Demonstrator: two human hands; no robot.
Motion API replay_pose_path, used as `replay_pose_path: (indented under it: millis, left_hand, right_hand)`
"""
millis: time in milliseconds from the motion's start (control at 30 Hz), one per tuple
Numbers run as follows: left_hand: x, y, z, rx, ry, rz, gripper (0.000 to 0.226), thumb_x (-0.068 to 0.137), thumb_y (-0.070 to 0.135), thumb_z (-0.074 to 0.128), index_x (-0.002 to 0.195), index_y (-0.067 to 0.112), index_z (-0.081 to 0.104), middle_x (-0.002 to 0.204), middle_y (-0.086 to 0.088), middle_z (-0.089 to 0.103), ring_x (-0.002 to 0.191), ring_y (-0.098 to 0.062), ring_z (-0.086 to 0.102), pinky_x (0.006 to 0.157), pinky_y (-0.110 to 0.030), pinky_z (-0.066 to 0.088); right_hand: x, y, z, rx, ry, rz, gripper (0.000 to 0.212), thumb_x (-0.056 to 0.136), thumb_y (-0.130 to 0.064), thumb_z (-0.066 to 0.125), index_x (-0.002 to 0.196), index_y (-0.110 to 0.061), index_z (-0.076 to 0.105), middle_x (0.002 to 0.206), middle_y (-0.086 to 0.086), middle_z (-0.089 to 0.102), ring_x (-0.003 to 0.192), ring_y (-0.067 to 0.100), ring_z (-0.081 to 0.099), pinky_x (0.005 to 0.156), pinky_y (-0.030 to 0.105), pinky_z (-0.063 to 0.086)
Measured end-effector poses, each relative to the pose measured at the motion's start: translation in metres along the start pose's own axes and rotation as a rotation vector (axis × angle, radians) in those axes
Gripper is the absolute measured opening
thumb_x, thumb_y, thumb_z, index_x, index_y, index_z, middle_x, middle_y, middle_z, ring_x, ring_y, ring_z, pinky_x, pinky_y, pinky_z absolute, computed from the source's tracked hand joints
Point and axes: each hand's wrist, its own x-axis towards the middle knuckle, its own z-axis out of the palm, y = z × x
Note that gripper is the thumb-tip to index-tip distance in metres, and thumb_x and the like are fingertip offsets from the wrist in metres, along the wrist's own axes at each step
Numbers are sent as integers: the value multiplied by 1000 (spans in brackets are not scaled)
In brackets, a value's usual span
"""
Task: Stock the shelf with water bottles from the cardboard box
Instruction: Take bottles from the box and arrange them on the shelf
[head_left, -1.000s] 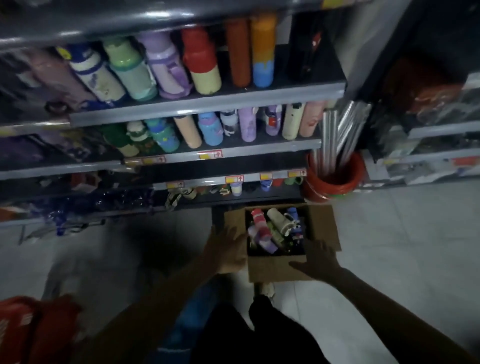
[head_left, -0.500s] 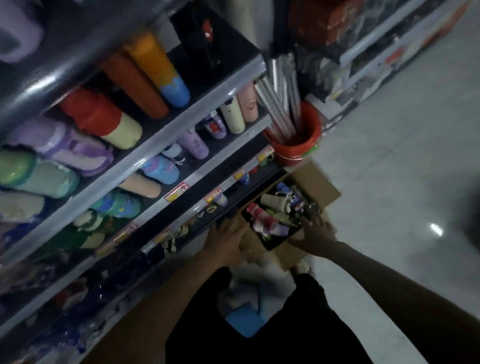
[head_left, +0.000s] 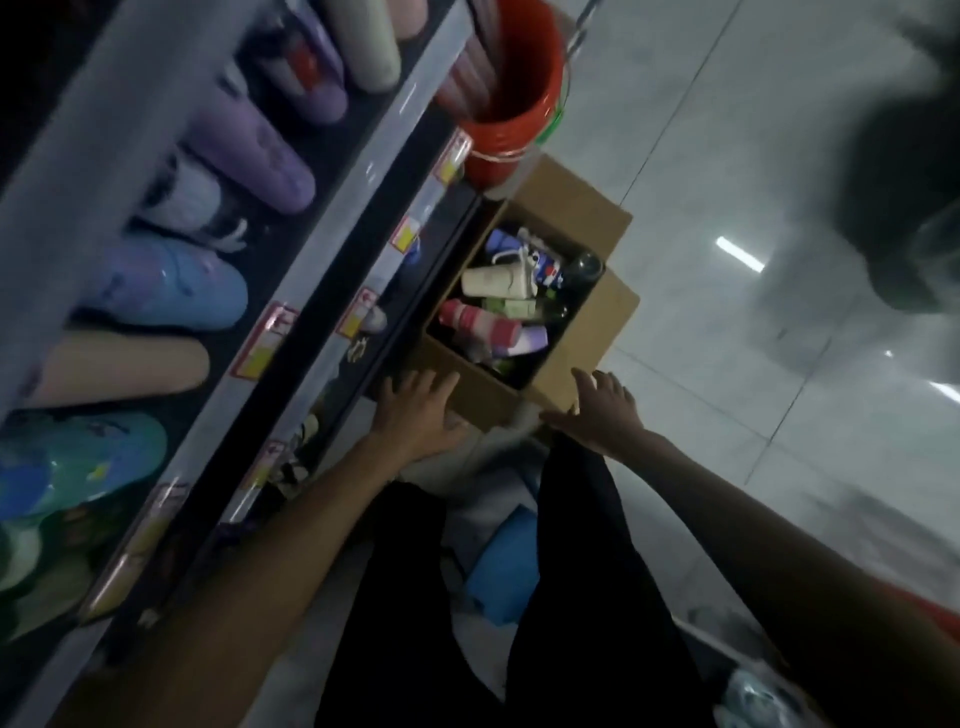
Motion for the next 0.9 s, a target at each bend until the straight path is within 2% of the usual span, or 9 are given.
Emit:
replay_pose_path:
  millis: [167,300,400,533,600,667,700,767,900]
  left_hand:
    - [24,-17,84,-92,-4,-72,81,93,57,50,161,26,18,162,-8,29,146,-33,31,116,-52,26]
    - [74,-21,160,-169,27,-141,80,89,58,47,158,25,24,158,-11,37,137,-38,43,113,-56,32]
    - [121,-18,202,-203,72,-167,81,87,58,49,158,26,26,157,-12,38,135,-40,45,111,-58,35]
    - [179,-25,235,-192,234,-132,81,89,54,59,158,25,29,158,-12,35,135,-41,42,107,-58,36]
    - [204,-33,247,-168,268,-97,85,86,53,63,159,26,27,159,-12,32,138,-40,39,108,-58,35]
    - [234,-41,254,-152,255,-50,94,80,55,65,159,26,25,161,-13,28,140,-40,36,111,-59,33]
    - [248,-44,257,-135,253,-15,96,76,58,62,159,26,25,161,-13,27,141,-40,35,112,-59,33]
    - [272,-51,259,-78,273,30,96,71,64,51,157,27,28,161,-12,29,144,-37,33,113,-58,32]
    - [299,-73,270,9,360,98,87,77,63,49,155,27,34,159,-11,34,146,-33,32,118,-59,27]
  right_hand:
    - [47,-7,64,90,-73,-10,98,86,-71,61,160,-21,22,163,15,28,151,35,25,121,52,26]
    - [112,3,120,86,-114,-46,98,84,-67,66,159,-21,23,162,15,28,150,37,26,121,52,26]
    - [170,13,153,28,-96,-106,100,83,-66,68,159,-18,25,160,19,29,149,40,26,120,54,27]
    - [243,26,181,-103,5,-255,108,77,-73,65,159,-15,26,159,20,31,148,40,28,120,55,27]
    - [275,25,185,-195,13,-326,114,76,-77,61,162,-16,18,163,22,24,151,43,21,121,58,25]
    - [302,18,181,-275,1,-386,113,83,-68,67,164,-17,6,167,24,10,154,44,10,125,56,17]
    - [312,15,177,-291,20,-414,110,85,-61,70,164,-16,7,167,24,9,155,42,9,125,54,17]
    - [330,11,172,-324,96,-449,102,87,-52,72,162,-13,14,165,24,14,152,42,14,122,50,22]
    - [366,6,170,-399,189,-471,96,86,-48,73,159,-14,21,156,22,28,145,41,27,114,49,34]
